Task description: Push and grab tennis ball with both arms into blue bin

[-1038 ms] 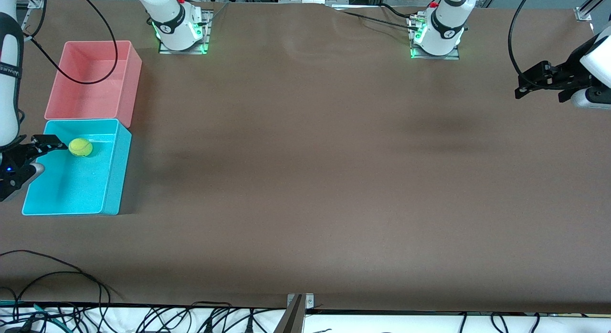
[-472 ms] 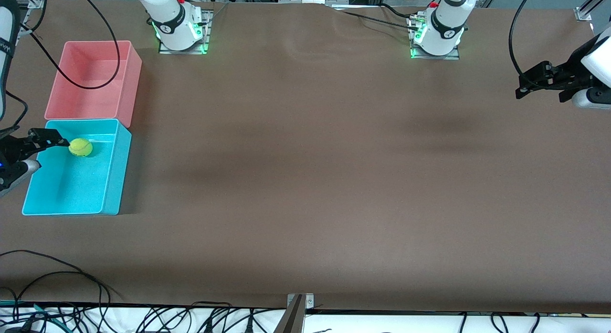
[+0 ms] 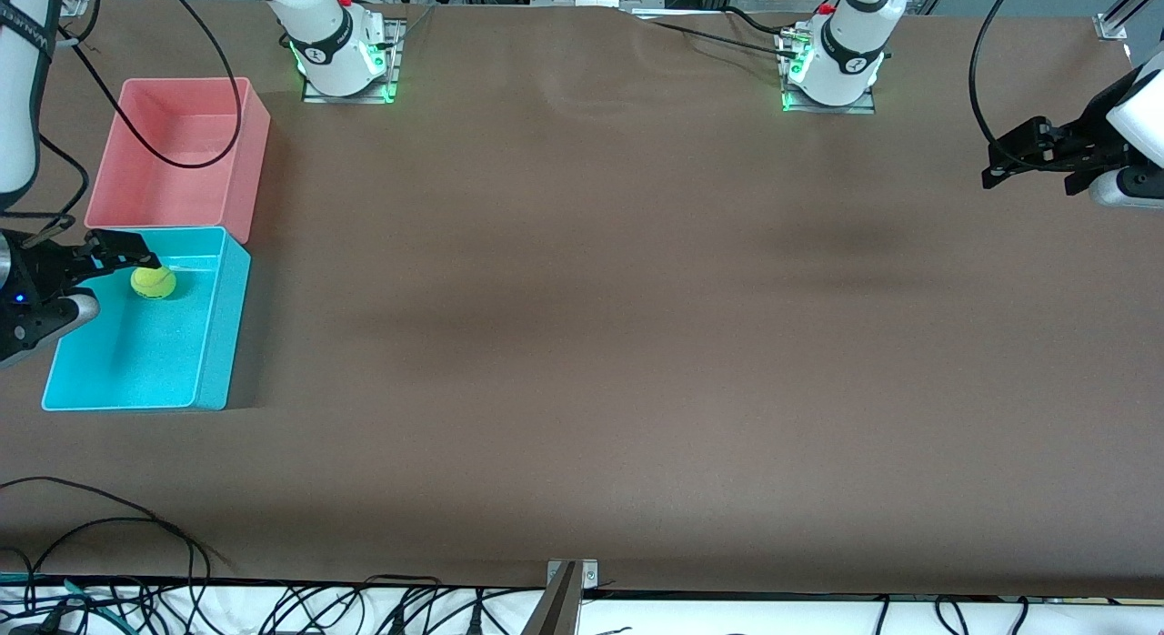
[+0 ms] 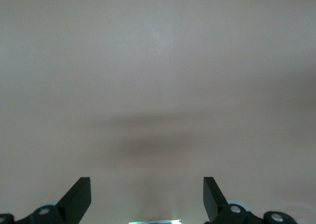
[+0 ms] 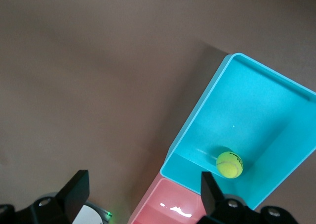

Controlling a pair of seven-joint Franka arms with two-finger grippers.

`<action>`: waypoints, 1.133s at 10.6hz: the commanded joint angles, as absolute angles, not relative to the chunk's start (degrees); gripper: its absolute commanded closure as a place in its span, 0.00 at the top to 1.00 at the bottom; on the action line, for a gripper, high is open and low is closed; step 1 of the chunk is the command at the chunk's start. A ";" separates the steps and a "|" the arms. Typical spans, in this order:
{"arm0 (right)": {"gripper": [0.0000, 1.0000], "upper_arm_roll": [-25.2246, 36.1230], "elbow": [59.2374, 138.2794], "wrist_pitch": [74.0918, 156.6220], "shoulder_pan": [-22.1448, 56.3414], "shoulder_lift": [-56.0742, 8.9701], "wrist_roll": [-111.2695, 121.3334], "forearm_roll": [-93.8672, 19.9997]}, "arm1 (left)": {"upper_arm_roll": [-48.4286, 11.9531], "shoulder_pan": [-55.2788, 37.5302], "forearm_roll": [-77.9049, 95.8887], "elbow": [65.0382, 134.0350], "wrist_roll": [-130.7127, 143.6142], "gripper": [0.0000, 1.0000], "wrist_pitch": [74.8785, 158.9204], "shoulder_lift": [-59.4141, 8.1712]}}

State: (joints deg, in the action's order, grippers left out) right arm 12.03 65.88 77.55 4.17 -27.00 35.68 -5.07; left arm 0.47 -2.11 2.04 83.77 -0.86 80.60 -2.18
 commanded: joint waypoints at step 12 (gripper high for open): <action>1.00 -0.35 89.12 85.52 -5.71 -1.76 0.54 -2.72 | 0.00 -2.46 2.90 81.65 -0.53 1.00 79.37 -2.90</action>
State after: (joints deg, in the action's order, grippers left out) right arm 1.52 86.56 85.61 -3.89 -4.07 5.10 -3.92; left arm 0.14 -2.16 2.04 83.67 -0.86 80.58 -2.19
